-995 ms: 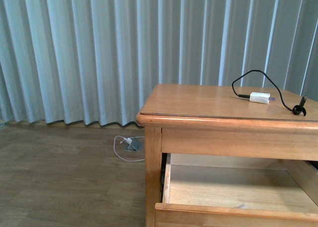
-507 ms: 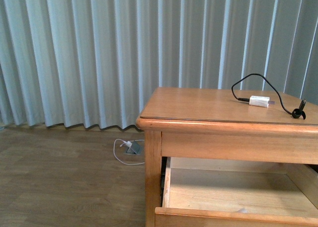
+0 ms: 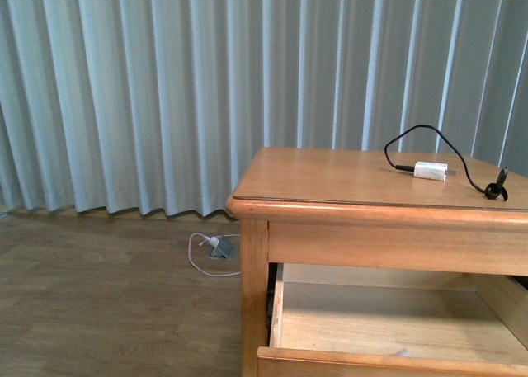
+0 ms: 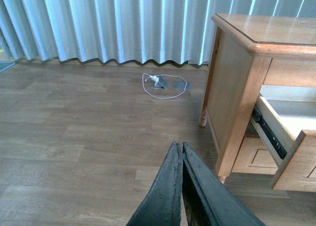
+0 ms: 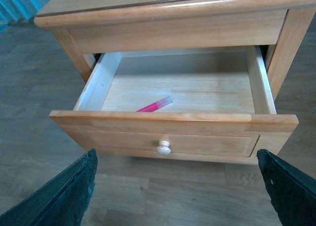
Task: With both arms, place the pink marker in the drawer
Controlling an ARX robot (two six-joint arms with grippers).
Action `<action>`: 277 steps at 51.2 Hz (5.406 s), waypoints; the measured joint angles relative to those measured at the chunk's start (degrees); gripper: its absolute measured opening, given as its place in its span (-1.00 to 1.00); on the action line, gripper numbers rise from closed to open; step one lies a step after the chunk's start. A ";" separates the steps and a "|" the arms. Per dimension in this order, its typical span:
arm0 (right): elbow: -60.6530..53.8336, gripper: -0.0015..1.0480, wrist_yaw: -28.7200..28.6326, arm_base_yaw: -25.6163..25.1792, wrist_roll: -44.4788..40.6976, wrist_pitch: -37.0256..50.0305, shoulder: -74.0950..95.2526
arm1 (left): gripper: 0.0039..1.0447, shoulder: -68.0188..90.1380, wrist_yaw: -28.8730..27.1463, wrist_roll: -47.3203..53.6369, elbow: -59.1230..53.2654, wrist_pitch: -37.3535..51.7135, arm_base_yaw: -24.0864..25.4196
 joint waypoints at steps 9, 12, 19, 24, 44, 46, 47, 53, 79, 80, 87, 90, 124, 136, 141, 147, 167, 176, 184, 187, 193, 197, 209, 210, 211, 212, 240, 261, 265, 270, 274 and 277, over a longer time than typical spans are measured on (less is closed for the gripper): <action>0.00 0.84 -0.02 0.00 0.00 0.00 0.00 | -0.87 -0.07 0.00 -0.04 0.00 0.00 0.00; -0.98 0.84 3.08 0.79 -0.37 2.38 -0.55 | -0.66 -0.07 0.00 -0.02 0.00 0.00 0.00; -2.36 0.84 9.35 2.32 -0.85 6.16 0.39 | -0.18 -0.07 0.00 -0.02 0.00 0.00 0.00; -0.94 0.84 5.35 2.51 -1.03 2.56 5.95 | 0.13 -0.07 0.00 -0.04 0.00 0.00 0.00; 8.35 0.84 -1.64 0.74 -5.11 14.78 47.74 | 0.89 -0.07 0.00 0.00 0.00 0.00 0.00; 8.96 0.84 -0.85 0.55 -5.09 16.44 50.97 | 0.89 -0.07 0.00 0.00 0.00 0.00 0.00; 9.11 0.84 -0.66 0.52 -5.07 16.85 51.71 | 0.89 -0.07 0.00 0.00 0.00 0.00 0.00; 11.08 0.84 0.81 0.61 -5.03 21.05 58.73 | 0.89 -0.07 0.00 0.00 0.00 0.00 0.00; 20.79 0.84 6.95 2.21 -1.53 39.56 75.19 | 0.89 -0.07 0.00 0.00 0.00 0.00 0.00; 21.22 0.84 7.17 2.29 -1.46 40.28 75.84 | 0.89 -0.07 0.00 -0.02 0.00 0.00 0.00; 23.34 0.84 8.04 2.78 -0.87 45.05 79.54 | 0.89 -0.07 0.00 -0.02 0.00 0.00 0.00; 24.26 0.84 8.48 2.86 -0.55 46.99 81.05 | 0.89 -0.07 0.00 -0.02 0.00 0.00 0.00; 34.40 0.84 14.93 2.25 4.31 56.98 93.24 | 0.89 -0.07 0.00 0.00 0.00 0.00 0.00; 35.52 0.84 15.50 2.23 4.28 56.87 94.49 | 0.89 -0.07 0.00 0.00 0.00 0.00 0.00; 35.52 0.84 15.21 2.21 4.22 56.89 94.49 | 0.89 -0.07 0.00 0.00 0.00 0.00 0.00; 35.04 0.84 14.60 2.19 4.17 56.89 93.92 | 0.89 -0.07 0.00 0.00 0.00 0.00 0.00; 23.91 0.84 7.56 2.21 3.30 49.96 75.93 | 0.89 -0.07 0.00 0.00 0.00 0.00 0.00; 16.22 0.84 3.04 1.90 2.45 42.21 63.28 | 0.89 -0.07 0.00 0.00 0.00 0.00 0.00; 10.75 0.84 -0.52 1.03 1.29 34.36 49.46 | 0.89 -0.07 0.00 0.00 0.00 0.00 0.00; 9.14 0.84 -1.95 0.70 1.20 30.64 43.43 | 0.89 -0.07 0.00 0.00 0.00 0.00 0.00; 6.86 0.84 -4.98 0.48 1.11 22.25 31.23 | 0.89 -0.07 0.00 0.00 0.00 0.00 0.00; 6.47 0.84 -5.38 0.44 1.01 17.22 24.20 | 0.89 -0.07 0.00 0.00 0.00 0.00 0.00; 6.67 0.84 -5.33 -0.09 1.33 13.81 17.07 | 0.89 -0.07 0.00 -0.02 0.00 0.00 0.00; 6.67 0.84 -5.33 -0.09 1.33 13.77 17.22 | 0.89 -0.07 0.00 0.00 0.00 0.00 0.00; 6.67 0.84 -5.33 -0.09 1.33 13.77 17.29 | 0.89 -0.07 0.00 -0.02 0.00 0.00 0.00; 6.64 0.84 -5.11 -0.11 1.27 13.90 17.29 | 0.89 -0.07 0.00 0.00 0.00 0.00 0.00; -15.67 -0.97 7.52 -1.36 -7.26 38.71 2.97 | 0.89 -0.07 -0.02 0.00 0.00 0.00 0.00; -20.68 -0.97 7.52 -1.36 -7.30 34.23 -6.58 | 0.89 -0.07 -0.02 0.00 0.00 0.00 0.00; -21.33 -0.97 7.54 -1.36 -7.30 33.11 -8.33 | 0.89 -0.07 0.00 -0.02 0.00 0.00 0.00; -21.88 -0.97 7.52 -1.36 -7.30 31.74 -10.23 | 0.89 -0.07 0.00 0.00 0.00 0.00 0.00; -22.29 -0.97 7.52 -1.36 -7.30 30.58 -11.80 | 0.89 -0.07 0.00 0.00 0.00 0.00 0.00; -23.47 -0.97 7.52 -1.36 -7.30 31.41 -12.72 | 0.89 -0.07 0.00 -0.02 0.00 0.00 0.00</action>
